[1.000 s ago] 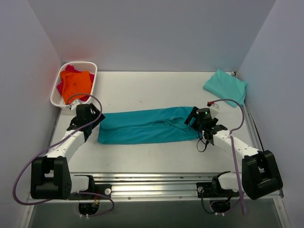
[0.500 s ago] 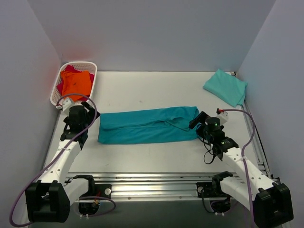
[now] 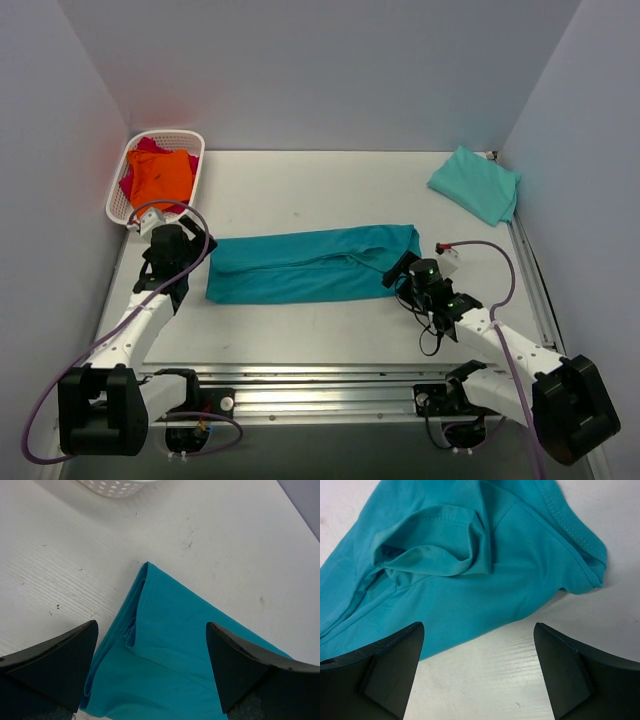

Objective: Fold and stack the t-shirts
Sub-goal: Fold the other side of the tshirt into a rectangle, then rotate the tshirt 90 degrees

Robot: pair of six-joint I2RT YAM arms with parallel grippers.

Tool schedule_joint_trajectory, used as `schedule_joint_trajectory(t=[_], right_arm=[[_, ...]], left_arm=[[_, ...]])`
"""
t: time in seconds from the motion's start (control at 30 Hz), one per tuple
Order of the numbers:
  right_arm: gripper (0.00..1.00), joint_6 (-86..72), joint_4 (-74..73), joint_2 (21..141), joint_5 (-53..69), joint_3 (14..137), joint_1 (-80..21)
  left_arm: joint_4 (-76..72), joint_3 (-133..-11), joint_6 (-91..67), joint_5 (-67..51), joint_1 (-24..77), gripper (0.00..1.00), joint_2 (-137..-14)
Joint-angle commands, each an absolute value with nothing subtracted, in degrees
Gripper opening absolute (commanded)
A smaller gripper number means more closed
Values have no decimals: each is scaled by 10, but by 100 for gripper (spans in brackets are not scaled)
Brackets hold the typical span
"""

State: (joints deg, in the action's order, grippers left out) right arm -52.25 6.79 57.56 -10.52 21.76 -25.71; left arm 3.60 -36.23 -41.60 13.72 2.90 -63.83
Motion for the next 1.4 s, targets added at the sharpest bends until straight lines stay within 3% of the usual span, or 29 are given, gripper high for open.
schedule_joint_trajectory(t=[0.0, 0.3, 0.43, 0.5, 0.53, 0.57, 0.6, 0.83, 1.07, 1.3, 1.37], right_arm=[[87, -544, 83, 612, -154, 219, -264], [88, -556, 89, 674, -186, 231, -265], [83, -555, 111, 707, -203, 248, -265], [60, -541, 126, 742, -207, 257, -262], [38, -537, 140, 755, -209, 261, -260], [2, -539, 143, 770, -214, 275, -258], [0, -540, 145, 800, -220, 283, -257], [0, -537, 150, 918, -264, 398, -249], [0, -512, 132, 1130, -323, 640, -229], [0, -407, 239, 1345, -162, 939, -216], [29, -381, 221, 1362, -146, 1013, -223]], left_arm=[[-18, -362, -416, 124, 27, 98, -640], [-21, -357, -412, 127, 27, 98, -624], [-28, -358, -412, 123, 26, 98, -626], [-28, -359, -413, 120, 26, 98, -627], [-29, -359, -413, 120, 27, 98, -626], [-31, -359, -412, 120, 27, 98, -625], [-32, -359, -412, 121, 27, 98, -625], [-30, -352, -410, 124, 27, 98, -601], [-41, -356, -414, 113, 31, 99, -603], [-34, -364, -409, 121, 32, 99, -613], [-27, -363, -406, 128, 32, 99, -606]])
